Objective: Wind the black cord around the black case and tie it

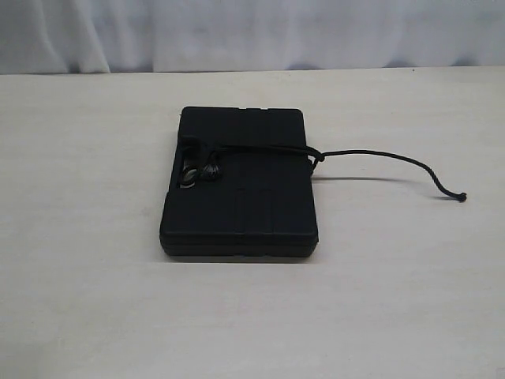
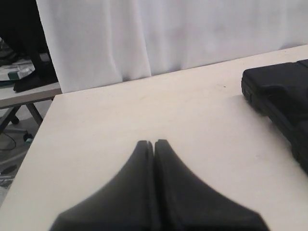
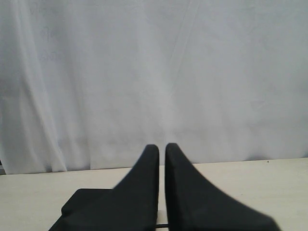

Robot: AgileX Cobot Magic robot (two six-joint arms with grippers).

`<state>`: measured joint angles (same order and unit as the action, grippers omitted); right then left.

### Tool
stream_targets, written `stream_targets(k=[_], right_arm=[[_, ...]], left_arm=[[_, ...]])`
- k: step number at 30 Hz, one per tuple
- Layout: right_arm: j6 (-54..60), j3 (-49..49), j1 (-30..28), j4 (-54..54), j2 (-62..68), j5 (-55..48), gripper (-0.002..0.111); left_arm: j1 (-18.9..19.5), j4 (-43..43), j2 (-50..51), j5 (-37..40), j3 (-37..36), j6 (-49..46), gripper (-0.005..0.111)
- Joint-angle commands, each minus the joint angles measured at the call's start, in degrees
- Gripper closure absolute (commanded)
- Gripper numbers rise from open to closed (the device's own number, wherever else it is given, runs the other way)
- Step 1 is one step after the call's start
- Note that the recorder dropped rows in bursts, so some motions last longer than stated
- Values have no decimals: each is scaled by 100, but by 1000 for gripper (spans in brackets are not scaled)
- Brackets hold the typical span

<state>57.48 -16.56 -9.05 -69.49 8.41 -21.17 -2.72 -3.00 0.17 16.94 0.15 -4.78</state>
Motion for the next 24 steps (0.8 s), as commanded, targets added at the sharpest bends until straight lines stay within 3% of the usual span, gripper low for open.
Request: stream_targets(k=[1,24], right_arm=[[-19,18,-15,-14,-19,13,104],[-19,18,-15,-14,-19,13,104]], left_arm=[[8,70,-17,67,-15,117,107],[8,70,-17,77,-15,252,107]])
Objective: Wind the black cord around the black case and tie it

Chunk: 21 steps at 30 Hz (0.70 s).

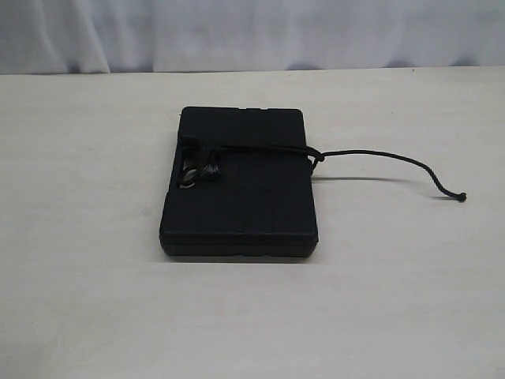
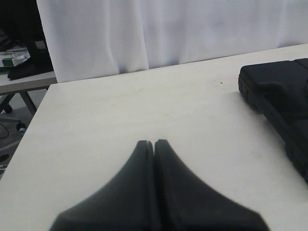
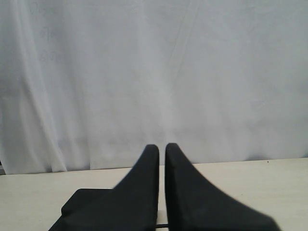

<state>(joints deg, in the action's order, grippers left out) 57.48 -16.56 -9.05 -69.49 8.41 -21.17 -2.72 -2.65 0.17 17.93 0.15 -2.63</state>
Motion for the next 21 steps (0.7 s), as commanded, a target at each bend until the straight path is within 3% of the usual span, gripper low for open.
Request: stream_targets(k=[1,5,9,13,19,21], right_arm=[[-19,26,131,-14,-67,74,104],[-19,68,576,-14,-263,132,104],[160,749,1195,-34,-841,407,104],[148,1656,1248,-30,-841,953,104],[68,1656,1248,-236,-841,2079,104],[-447,1656,1248,741,-841,2117,104]], left_arm=[[8,35,-17,-22,-15,37,107],[8,35,-17,-22,-15,37,107],[8,35,-17,-22,-15,37,107],[8,35,-17,-22,-15,37,107],[8,35,-17,-22,-15,24,107],[8,35,-17,-22,-15,24,107]])
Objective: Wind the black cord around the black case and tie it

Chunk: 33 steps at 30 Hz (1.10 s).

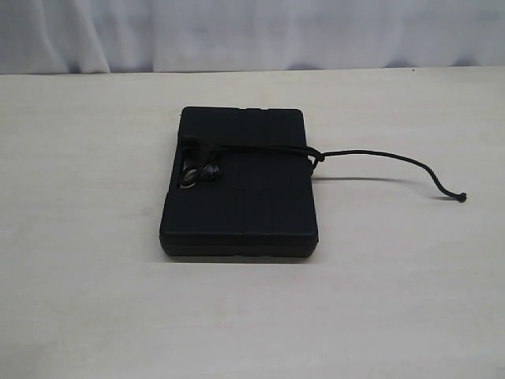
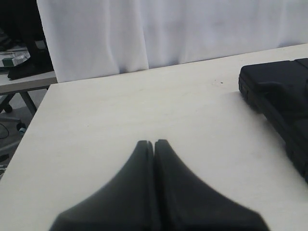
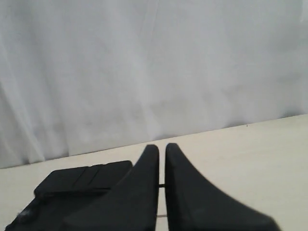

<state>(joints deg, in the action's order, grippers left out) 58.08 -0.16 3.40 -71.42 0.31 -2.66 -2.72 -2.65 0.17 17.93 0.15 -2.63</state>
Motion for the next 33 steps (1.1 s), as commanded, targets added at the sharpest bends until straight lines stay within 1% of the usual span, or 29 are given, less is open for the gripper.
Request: stream_targets(k=[1,5,8,12,13,17,18,23,29,33], right_arm=[[-833,16,3,1402,-31,266,104],[-2454,16,3,3591,-31,266,104],[-3080,16,3,4376,-31,266,104],[-3162,16,3,4638,-31,266,104],[-3287,16,3,4877,-31,266,104],[-4619,16,3,6480,-31,163,104],[-4805,16,-21,6681,-31,119,104],[-4870,16,-223,6800,-31,-206,104],[-4837,16,-279,6890,-31,-1259,104],[-5038,16,-279,6925,-31,-1664,104]], left_arm=[[8,35,-17,-22,-15,24,107],[8,35,-17,-22,-15,24,107],[8,35,-17,-22,-15,24,107],[8,35,-17,-22,-15,24,107],[8,35,-17,-22,-15,24,107],[8,35,-17,-22,-15,24,107],[8,35,-17,-22,-15,13,107],[8,35,-17,-22,-15,13,107],[8,35,-17,-22,-15,2,107],[8,35,-17,-22,-15,2,107]])
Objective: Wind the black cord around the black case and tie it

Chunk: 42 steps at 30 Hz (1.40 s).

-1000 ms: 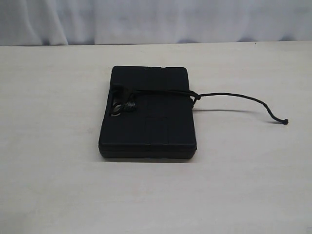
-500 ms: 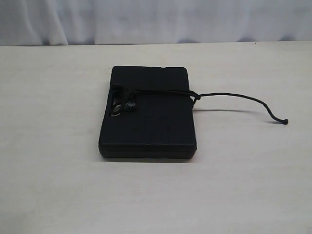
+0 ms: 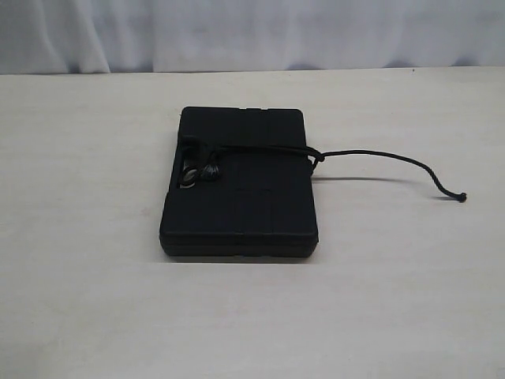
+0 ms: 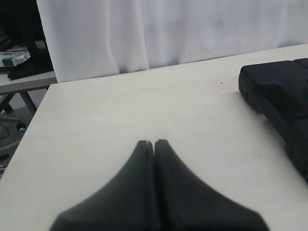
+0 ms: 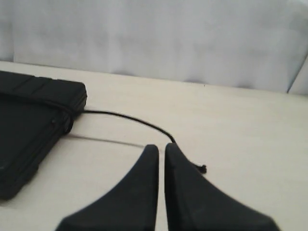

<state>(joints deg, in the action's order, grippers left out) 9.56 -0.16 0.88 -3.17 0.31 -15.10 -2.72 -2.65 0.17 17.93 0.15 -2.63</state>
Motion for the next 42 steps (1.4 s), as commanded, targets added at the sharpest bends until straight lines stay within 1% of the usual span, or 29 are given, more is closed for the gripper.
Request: stream_targets(k=[1,10,16,42], right_arm=[[-187,16,-27,101,-31,-420,104],[-188,16,-4,101,-31,-488,104],[-212,16,328,101,-31,-499,104],[-280,16,318,101,-31,-499,104]], left_arm=[[8,35,-17,-22,-15,2,107],[8,35,-17,-22,-15,2,107],[8,35,-17,-22,-15,2,107],[8,35,-17,-22,-15,-12,107]])
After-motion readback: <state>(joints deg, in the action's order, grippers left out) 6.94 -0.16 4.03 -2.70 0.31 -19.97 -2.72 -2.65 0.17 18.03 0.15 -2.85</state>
